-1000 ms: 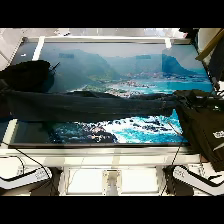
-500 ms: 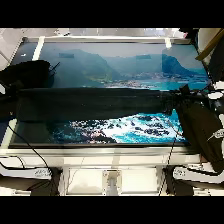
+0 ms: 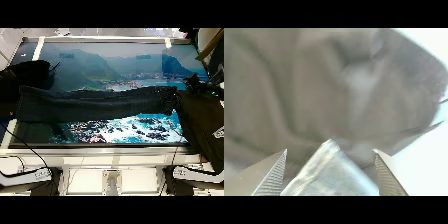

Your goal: Fold the clothes and pants, and hang the long-sleeved shirts on hangers.

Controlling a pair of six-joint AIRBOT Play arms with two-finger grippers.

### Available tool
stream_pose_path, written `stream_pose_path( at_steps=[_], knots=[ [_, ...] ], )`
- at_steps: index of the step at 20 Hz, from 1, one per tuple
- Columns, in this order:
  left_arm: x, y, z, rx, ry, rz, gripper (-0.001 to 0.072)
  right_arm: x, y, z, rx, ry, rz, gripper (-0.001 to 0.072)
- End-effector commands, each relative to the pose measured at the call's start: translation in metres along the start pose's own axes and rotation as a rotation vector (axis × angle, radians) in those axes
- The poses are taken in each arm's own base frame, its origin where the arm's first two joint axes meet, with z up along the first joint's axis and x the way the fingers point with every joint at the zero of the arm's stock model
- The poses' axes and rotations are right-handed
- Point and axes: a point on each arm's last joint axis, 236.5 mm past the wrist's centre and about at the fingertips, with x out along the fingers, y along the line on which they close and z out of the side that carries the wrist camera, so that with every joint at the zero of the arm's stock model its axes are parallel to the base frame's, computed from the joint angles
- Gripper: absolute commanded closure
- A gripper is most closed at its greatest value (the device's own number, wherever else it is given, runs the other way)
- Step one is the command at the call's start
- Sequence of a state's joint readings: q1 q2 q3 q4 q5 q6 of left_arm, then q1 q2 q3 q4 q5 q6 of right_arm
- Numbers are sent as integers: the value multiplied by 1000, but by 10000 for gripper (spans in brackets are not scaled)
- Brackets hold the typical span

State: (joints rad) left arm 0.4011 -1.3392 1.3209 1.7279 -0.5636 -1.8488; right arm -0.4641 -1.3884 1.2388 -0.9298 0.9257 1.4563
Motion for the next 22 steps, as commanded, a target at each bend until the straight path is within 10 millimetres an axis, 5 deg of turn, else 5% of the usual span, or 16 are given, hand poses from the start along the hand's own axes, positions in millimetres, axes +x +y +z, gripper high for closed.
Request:
stream_pose_path(
  at_steps=[1,6,10,16,22],
  knots=[
    [-68,-65,50,146,-175,-128,101,-16,-15,-29,-127,215,-67,240],
    [-129,-221,15,498,-239,-415,102,26,-47,-66,-134,424,-21,118],
    [-159,-291,-27,579,-219,-565,102,55,-66,-84,-171,555,26,103],
    [-178,-330,-57,630,-201,-651,102,61,-88,-108,-162,714,31,104],
    [-177,-347,-81,652,-160,-685,102,68,-70,-116,-179,732,102,104]
  ],
)
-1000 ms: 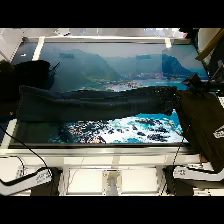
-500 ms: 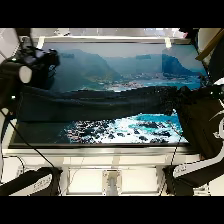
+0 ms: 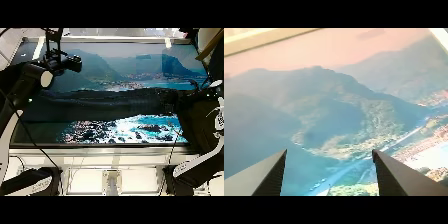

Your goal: Fold the clothes and pants, and hang the long-sleeved shirts on hangers.

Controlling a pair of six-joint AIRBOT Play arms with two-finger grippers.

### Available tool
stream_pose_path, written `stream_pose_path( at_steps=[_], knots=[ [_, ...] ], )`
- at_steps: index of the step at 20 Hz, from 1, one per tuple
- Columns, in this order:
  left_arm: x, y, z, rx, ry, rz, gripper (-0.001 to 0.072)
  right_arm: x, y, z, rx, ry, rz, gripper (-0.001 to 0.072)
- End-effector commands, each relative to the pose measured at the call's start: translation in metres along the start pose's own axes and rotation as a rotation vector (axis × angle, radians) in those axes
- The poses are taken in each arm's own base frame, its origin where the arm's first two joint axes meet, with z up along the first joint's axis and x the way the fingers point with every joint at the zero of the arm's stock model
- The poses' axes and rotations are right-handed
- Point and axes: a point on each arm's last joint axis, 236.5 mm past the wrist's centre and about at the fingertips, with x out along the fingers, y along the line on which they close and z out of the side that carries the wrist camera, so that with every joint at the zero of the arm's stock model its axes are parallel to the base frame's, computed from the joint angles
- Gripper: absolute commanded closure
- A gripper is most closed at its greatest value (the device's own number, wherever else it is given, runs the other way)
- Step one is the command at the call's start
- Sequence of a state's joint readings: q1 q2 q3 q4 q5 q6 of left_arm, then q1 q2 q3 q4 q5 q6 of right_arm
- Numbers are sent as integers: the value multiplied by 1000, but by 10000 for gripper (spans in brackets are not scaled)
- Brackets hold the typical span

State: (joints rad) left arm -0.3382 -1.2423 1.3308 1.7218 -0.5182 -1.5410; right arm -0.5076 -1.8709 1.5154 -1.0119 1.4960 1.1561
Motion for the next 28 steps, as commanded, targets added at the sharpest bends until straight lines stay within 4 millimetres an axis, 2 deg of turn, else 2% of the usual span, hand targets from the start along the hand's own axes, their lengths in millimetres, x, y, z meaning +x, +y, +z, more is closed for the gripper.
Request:
stream_pose_path(
  at_steps=[1,5,6,7,8,9,10,12,13,17,18,20,22,24,25,28],
  knots=[
    [12,-21,-10,14,28,-37,102,11,9,4,-28,5,22,104],
    [41,-60,-40,48,96,-100,102,32,24,20,-66,-22,9,114],
    [48,-71,-49,58,115,-117,103,35,29,24,-78,-35,10,200],
    [54,-83,-57,70,134,-135,106,37,34,27,-88,-42,20,336],
    [59,-93,-64,80,147,-151,149,37,39,28,-87,-49,37,530],
    [63,-104,-68,91,148,-166,187,36,44,28,-85,-51,56,660],
    [66,-112,-68,97,138,-178,288,32,45,29,-86,-60,59,664],
    [71,-127,-64,105,102,-200,630,19,52,29,-101,-83,64,664],
    [72,-135,-63,109,91,-212,693,10,58,32,-108,-108,70,664],
    [82,-160,-90,138,154,-247,693,-36,86,41,-195,-210,39,663],
    [83,-163,-92,141,158,-251,693,-40,84,39,-181,-202,17,616],
    [81,-162,-89,140,150,-251,693,-37,61,26,-116,-138,-62,81],
    [80,-161,-87,139,145,-250,667,-29,43,14,-90,-79,-113,77],
    [78,-160,-84,141,139,-249,336,-16,36,9,-64,-51,-101,77],
    [77,-160,-83,141,138,-248,292,-8,32,8,-50,-40,-95,77],
    [77,-160,-82,140,135,-248,292,13,20,6,-17,4,-75,77]
  ],
)
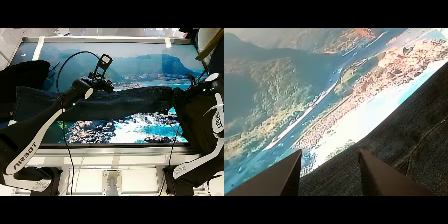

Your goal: Fold the clothes and pants, and hang the long-sleeved shirts on hangers.

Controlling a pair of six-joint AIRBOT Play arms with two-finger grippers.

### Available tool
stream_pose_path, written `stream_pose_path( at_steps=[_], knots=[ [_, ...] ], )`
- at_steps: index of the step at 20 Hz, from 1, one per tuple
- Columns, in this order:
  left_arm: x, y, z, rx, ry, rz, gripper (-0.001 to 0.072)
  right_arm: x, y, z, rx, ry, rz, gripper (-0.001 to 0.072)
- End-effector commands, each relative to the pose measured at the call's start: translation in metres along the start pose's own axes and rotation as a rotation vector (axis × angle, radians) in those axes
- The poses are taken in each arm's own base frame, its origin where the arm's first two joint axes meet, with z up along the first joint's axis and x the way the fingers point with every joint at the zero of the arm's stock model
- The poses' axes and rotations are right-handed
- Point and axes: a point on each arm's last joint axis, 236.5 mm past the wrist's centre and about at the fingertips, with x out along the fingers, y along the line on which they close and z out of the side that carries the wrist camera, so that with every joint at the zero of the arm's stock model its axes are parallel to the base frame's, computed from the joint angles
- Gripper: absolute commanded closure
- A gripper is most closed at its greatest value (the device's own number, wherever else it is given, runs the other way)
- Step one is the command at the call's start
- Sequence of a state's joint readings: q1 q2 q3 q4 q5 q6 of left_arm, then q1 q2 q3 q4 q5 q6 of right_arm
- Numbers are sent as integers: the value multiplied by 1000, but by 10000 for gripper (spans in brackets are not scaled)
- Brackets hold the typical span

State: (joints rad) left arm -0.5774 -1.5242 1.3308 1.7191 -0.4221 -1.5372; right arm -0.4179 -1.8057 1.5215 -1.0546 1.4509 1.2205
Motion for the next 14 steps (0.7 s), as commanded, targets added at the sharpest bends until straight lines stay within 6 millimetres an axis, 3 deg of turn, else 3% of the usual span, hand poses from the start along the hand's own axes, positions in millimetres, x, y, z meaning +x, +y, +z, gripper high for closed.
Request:
stream_pose_path(
  at_steps=[1,8,14],
  knots=[
    [-1,0,2,2,-3,1,292,23,-10,-6,43,49,21,77],
    [-1,0,2,2,-3,1,292,15,-35,-3,88,13,14,78],
    [-1,0,2,1,-3,0,292,15,-40,5,84,-21,-2,78]
  ],
)
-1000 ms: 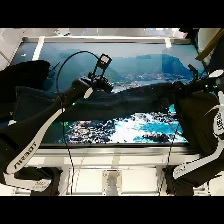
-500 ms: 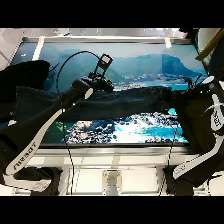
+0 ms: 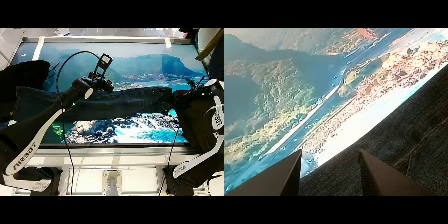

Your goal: Fold the clothes and pants, and hang the long-sleeved shirts on hangers.

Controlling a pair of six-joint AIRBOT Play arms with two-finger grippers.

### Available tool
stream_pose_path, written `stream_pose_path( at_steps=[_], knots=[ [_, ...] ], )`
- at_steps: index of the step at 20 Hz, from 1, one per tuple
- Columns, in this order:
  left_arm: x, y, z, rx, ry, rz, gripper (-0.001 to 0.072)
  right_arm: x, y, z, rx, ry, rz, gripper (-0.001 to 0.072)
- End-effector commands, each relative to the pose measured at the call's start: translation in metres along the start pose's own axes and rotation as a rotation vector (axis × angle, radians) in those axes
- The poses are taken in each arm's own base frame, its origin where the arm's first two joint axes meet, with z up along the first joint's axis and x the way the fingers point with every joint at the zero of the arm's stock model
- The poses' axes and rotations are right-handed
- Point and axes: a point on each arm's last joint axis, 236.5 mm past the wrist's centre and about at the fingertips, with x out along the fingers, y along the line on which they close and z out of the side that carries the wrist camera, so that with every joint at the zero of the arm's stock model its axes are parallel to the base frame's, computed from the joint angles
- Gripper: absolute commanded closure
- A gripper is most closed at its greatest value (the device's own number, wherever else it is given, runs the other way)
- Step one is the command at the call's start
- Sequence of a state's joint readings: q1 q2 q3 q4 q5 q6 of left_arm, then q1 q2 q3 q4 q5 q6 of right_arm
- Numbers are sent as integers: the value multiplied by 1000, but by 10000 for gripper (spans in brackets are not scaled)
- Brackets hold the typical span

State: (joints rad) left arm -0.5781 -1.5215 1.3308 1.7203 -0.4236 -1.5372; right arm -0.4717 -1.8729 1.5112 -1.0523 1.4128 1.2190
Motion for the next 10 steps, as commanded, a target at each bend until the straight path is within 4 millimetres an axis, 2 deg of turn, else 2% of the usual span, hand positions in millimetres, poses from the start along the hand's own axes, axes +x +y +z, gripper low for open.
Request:
stream_pose_path(
  at_steps=[1,4,10],
  knots=[
    [0,0,1,0,-2,0,292,0,-5,6,2,-25,-12,78],
    [0,0,1,0,-2,0,292,7,-7,5,9,-12,-7,78],
    [0,0,1,0,-2,0,292,40,4,2,-13,42,8,80]
  ],
)
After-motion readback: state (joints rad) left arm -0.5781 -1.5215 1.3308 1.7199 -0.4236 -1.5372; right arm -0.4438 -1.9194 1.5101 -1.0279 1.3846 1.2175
